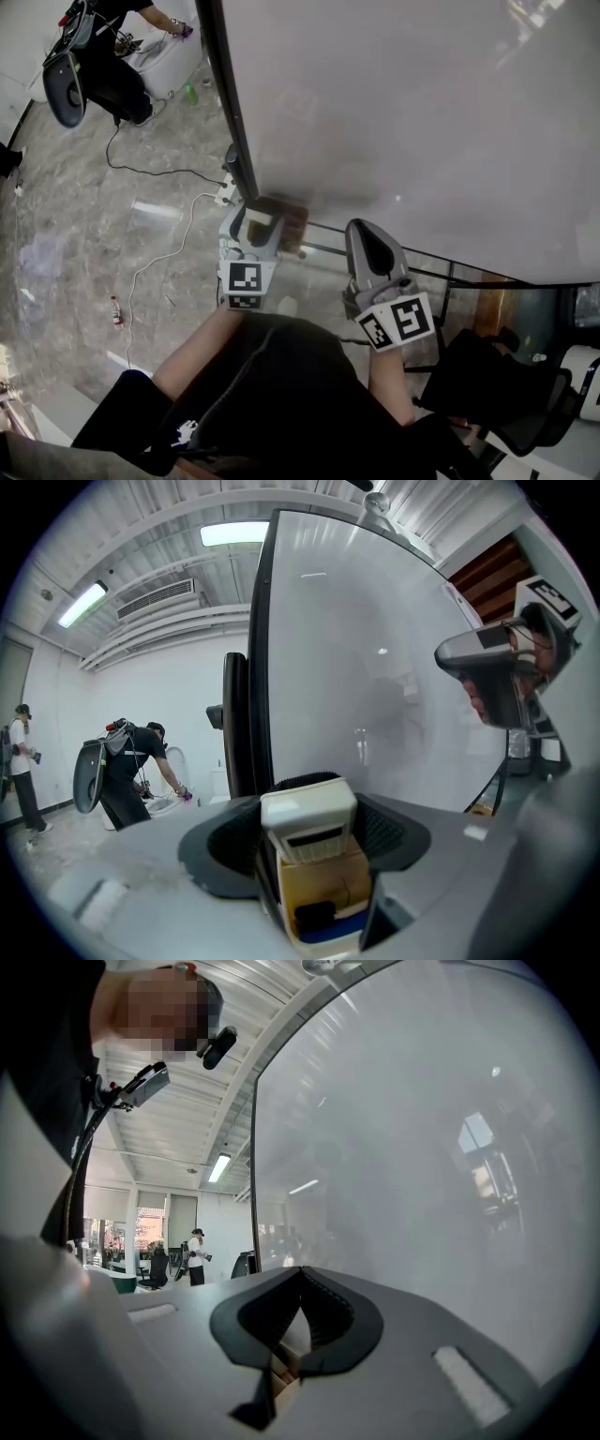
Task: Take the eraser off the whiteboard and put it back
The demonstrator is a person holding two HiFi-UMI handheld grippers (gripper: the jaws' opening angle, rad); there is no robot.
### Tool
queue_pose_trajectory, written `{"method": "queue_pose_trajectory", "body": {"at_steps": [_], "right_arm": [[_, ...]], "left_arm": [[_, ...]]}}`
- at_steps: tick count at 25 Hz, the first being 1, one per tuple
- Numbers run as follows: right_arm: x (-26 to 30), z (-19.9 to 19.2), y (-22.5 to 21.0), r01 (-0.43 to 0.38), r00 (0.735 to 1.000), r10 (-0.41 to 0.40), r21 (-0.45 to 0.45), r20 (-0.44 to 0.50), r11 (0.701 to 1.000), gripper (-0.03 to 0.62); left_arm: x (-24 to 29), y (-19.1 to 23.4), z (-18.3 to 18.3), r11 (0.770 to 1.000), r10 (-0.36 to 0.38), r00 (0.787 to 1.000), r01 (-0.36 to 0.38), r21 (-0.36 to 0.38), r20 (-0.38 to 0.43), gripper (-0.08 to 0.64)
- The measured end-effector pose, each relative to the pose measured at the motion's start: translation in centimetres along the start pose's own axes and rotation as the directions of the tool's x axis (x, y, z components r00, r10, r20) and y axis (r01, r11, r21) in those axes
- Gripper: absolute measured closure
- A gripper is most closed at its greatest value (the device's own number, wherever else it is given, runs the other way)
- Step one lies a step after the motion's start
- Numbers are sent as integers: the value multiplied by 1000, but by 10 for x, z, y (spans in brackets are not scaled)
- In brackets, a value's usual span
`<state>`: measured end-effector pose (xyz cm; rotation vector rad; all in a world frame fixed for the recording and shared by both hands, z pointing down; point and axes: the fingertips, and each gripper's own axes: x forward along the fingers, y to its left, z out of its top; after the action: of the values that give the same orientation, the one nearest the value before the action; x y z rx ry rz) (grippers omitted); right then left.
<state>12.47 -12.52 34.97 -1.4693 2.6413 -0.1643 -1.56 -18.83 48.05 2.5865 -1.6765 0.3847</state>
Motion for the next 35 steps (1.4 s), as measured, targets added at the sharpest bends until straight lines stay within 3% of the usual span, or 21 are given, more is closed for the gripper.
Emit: {"method": "queue_pose_trajectory", "body": {"at_steps": [8, 15, 19, 23, 30, 35], "right_arm": [[0, -1, 1, -1, 1000, 1, 0, 2, 1000, 583], [1, -2, 7, -2, 1000, 2, -2, 5, 1000, 583], [3, 0, 11, 4, 1000, -4, -3, 8, 1000, 583], [6, 0, 18, 10, 1000, -10, -5, 11, 1000, 583], [12, 0, 28, 39, 999, -39, -9, 19, 999, 583], [14, 3, 37, 68, 997, -67, -16, 27, 998, 583]], "left_arm": [[-1, -4, -4, 1000, -18, 1000, 18, 0, -8, 204], [-9, -2, 6, 999, -26, 999, 26, -24, 24, 195], [-17, 2, 16, 999, -45, 998, 45, 0, 52, 195], [-33, 5, 37, 997, -53, 994, 58, -51, 93, 198], [-61, 13, 79, 988, -129, 972, 143, -57, 198, 235], [-72, 16, 94, 976, -202, 952, 215, -34, 230, 290]]}}
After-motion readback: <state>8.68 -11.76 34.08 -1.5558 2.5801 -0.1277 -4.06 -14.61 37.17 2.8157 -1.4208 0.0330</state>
